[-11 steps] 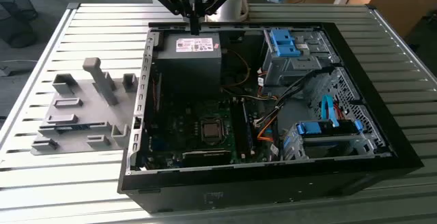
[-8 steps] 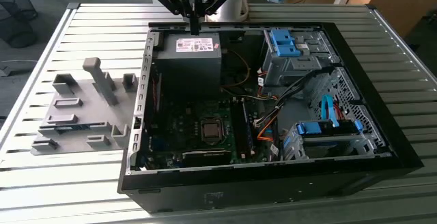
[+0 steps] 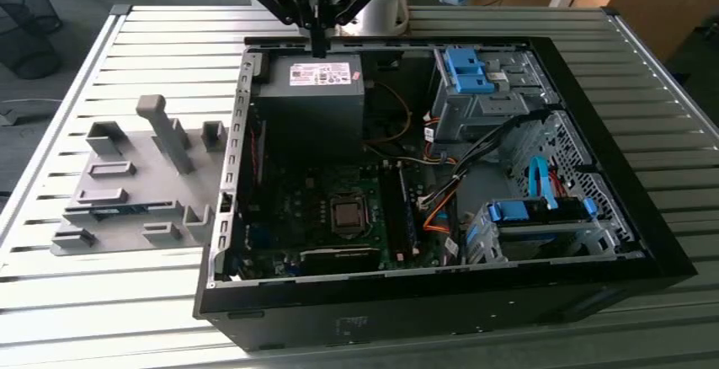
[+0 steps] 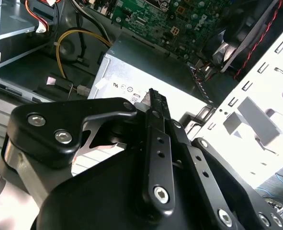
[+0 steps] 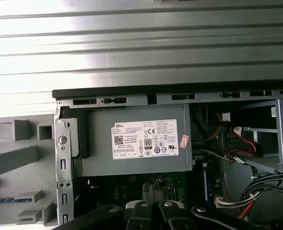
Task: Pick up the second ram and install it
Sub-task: 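Reach for the second ram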
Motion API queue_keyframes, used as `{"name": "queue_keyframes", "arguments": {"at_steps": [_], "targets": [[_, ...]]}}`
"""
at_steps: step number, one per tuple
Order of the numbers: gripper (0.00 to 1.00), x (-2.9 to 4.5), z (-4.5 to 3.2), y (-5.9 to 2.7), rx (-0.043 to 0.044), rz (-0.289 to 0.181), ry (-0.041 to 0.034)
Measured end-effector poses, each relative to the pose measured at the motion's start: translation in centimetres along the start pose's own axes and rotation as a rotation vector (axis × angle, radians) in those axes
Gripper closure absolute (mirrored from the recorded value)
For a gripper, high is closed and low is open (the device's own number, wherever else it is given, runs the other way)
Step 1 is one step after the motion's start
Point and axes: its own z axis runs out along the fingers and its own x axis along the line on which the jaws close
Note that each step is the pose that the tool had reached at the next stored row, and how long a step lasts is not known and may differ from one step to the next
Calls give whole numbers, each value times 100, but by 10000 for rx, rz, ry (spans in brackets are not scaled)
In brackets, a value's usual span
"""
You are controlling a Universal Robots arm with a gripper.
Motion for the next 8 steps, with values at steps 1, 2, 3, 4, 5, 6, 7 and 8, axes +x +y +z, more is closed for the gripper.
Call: {"name": "queue_keyframes", "arguments": {"at_steps": [1,2,3,4,5,6,7,8], "targets": [[89,3,0,0,1,0,1],[89,6,0,0,1,0,1],[89,8,0,-1,1,-1,1],[89,11,1,-1,0,-1,0],[89,14,1,-1,0,0,0],[89,17,1,-1,1,-1,1],[89,19,1,-2,1,0,1],[89,22,2,-2,1,-1,0]]}}
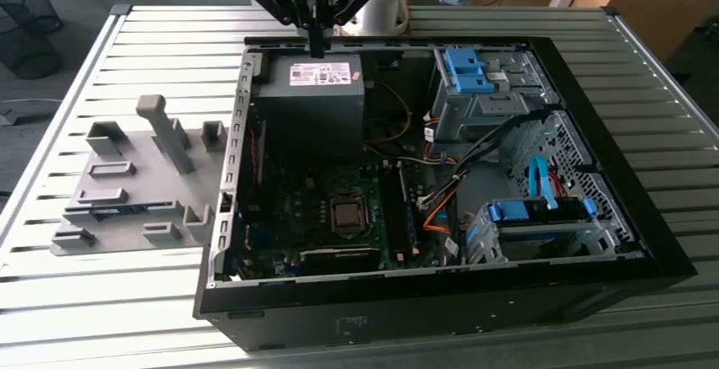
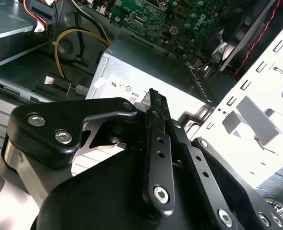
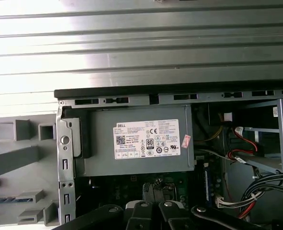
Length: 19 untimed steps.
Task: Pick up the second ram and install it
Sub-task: 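Reach for the second ram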
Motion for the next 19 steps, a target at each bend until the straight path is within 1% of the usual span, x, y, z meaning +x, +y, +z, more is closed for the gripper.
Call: {"name": "queue_keyframes", "arguments": {"at_steps": [19], "targets": [[89,43,12,-4,0,0,2]]}}
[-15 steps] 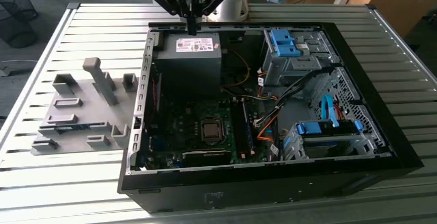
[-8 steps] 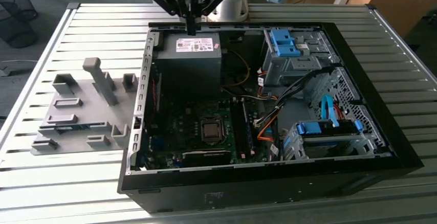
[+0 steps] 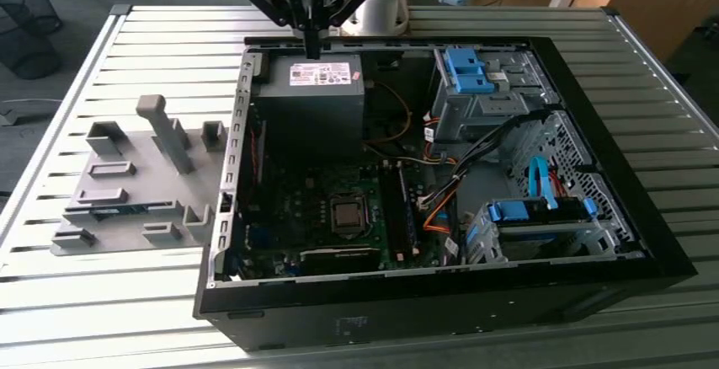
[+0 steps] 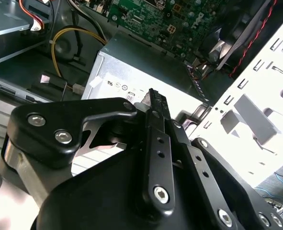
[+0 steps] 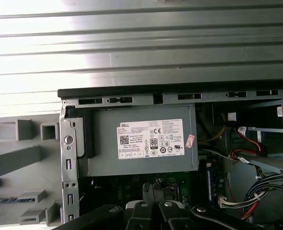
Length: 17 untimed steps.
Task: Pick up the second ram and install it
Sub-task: 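Reach for the second ram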
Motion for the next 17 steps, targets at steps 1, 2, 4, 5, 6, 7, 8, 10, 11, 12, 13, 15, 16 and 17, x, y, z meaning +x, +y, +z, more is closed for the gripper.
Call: {"name": "queue_keyframes", "arguments": {"at_steps": [1,2,4,5,6,7,8,10,11,12,13,15,16,17], "targets": [[89,2,0,0,0,0,0],[89,4,1,0,0,0,0],[89,8,2,-1,0,0,1],[89,9,3,-1,0,0,0],[89,11,3,-1,0,0,1],[89,13,3,-1,0,0,1],[89,15,4,-1,1,0,1],[89,19,5,-2,0,0,1],[89,21,6,-2,0,0,1],[89,22,7,-2,0,0,1],[89,25,7,-2,0,0,1],[89,29,8,-2,0,0,1],[89,31,9,-3,0,0,1],[89,34,9,-3,-1,0,1]]}}
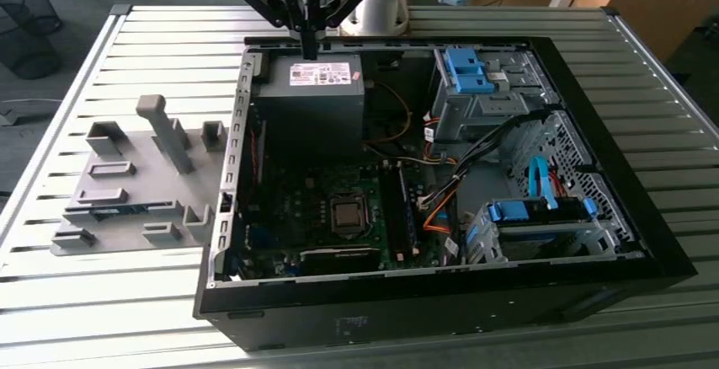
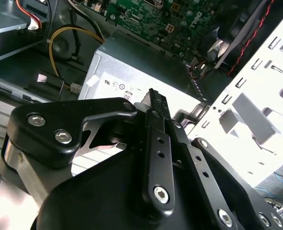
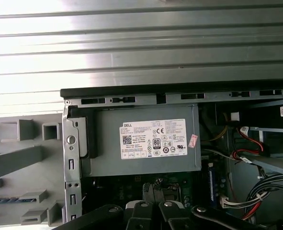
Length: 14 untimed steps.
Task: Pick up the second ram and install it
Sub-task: 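Reach for the second ram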
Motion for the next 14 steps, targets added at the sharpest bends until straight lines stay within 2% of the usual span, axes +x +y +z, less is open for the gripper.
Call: {"name": "queue_keyframes", "arguments": {"at_steps": [14], "targets": [[89,28,7,-2,1,0,1]]}}
